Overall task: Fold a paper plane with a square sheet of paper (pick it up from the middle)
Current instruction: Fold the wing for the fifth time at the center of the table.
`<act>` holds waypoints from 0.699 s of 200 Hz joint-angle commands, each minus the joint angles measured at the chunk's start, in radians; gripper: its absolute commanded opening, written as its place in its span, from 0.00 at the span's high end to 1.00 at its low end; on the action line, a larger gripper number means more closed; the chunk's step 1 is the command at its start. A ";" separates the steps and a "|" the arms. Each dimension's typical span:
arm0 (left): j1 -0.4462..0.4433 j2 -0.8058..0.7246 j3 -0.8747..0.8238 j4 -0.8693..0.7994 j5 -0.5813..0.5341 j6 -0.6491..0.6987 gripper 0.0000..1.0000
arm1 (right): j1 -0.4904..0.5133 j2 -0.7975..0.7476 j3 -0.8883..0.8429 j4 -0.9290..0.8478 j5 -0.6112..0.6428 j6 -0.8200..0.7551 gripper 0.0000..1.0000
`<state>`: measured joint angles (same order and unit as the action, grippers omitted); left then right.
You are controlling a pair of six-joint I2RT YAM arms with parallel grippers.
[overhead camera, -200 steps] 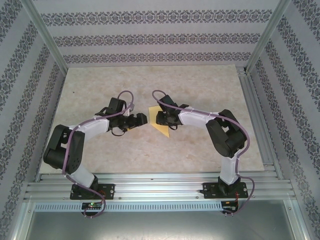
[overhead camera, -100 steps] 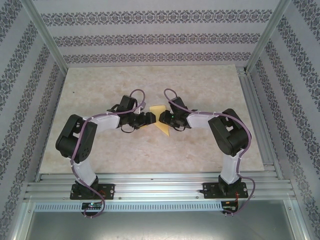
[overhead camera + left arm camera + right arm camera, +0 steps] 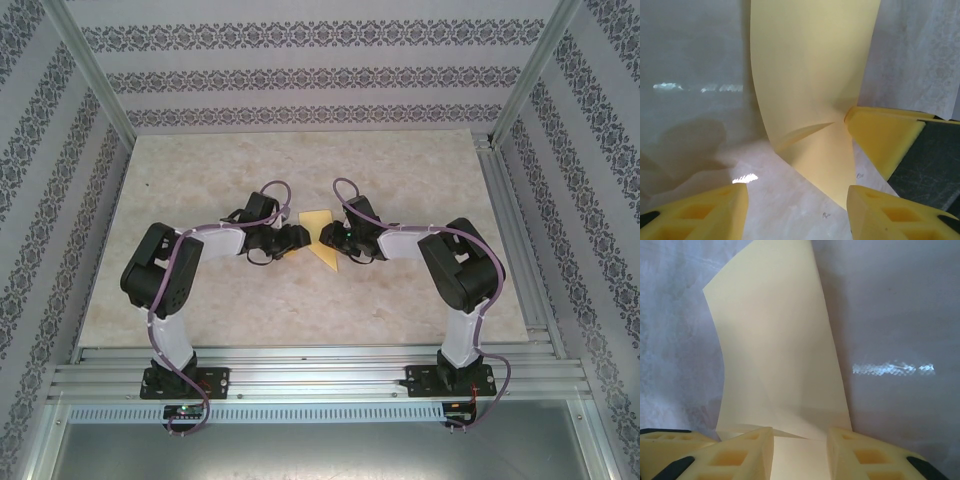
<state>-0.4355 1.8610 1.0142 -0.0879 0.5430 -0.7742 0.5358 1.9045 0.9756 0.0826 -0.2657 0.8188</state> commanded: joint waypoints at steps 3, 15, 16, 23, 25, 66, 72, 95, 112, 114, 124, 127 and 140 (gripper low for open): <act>-0.016 0.027 0.052 0.037 -0.019 -0.024 0.44 | -0.005 -0.005 -0.032 -0.024 -0.004 0.013 0.66; -0.017 0.034 0.058 0.034 -0.022 -0.024 0.44 | -0.005 -0.007 -0.032 -0.025 -0.004 0.013 0.66; -0.016 0.035 0.059 0.036 -0.023 -0.024 0.44 | -0.005 -0.007 -0.032 -0.024 -0.005 0.012 0.66; -0.017 0.036 0.062 0.037 -0.019 -0.023 0.43 | -0.005 -0.008 -0.032 -0.024 -0.005 0.013 0.66; -0.017 0.038 0.062 0.037 -0.019 -0.023 0.43 | -0.005 -0.008 -0.032 -0.024 -0.006 0.013 0.66; -0.019 0.060 0.081 0.028 -0.015 -0.025 0.42 | -0.005 -0.015 -0.037 -0.031 0.000 0.012 0.67; -0.019 0.062 0.084 0.028 -0.013 -0.025 0.41 | -0.005 -0.016 -0.036 -0.030 0.000 0.013 0.66; -0.022 0.069 0.095 0.021 -0.011 -0.020 0.37 | -0.003 -0.016 -0.036 -0.034 0.001 0.012 0.66; -0.024 0.074 0.099 0.033 0.002 -0.022 0.40 | 0.000 -0.016 -0.037 -0.035 0.001 0.013 0.67; -0.023 0.075 0.100 0.035 0.004 -0.022 0.40 | 0.000 -0.016 -0.036 -0.035 0.000 0.013 0.67; -0.026 0.080 0.107 0.039 0.013 -0.022 0.42 | 0.000 -0.017 -0.037 -0.035 0.001 0.013 0.67; -0.025 0.081 0.108 0.040 0.015 -0.022 0.43 | 0.000 -0.018 -0.037 -0.034 0.000 0.013 0.67; -0.026 0.087 0.117 0.038 0.018 -0.020 0.47 | 0.001 -0.019 -0.040 -0.031 0.000 0.013 0.67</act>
<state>-0.4465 1.9251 1.0954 -0.0818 0.5411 -0.7948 0.5346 1.8996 0.9657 0.0921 -0.2676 0.8192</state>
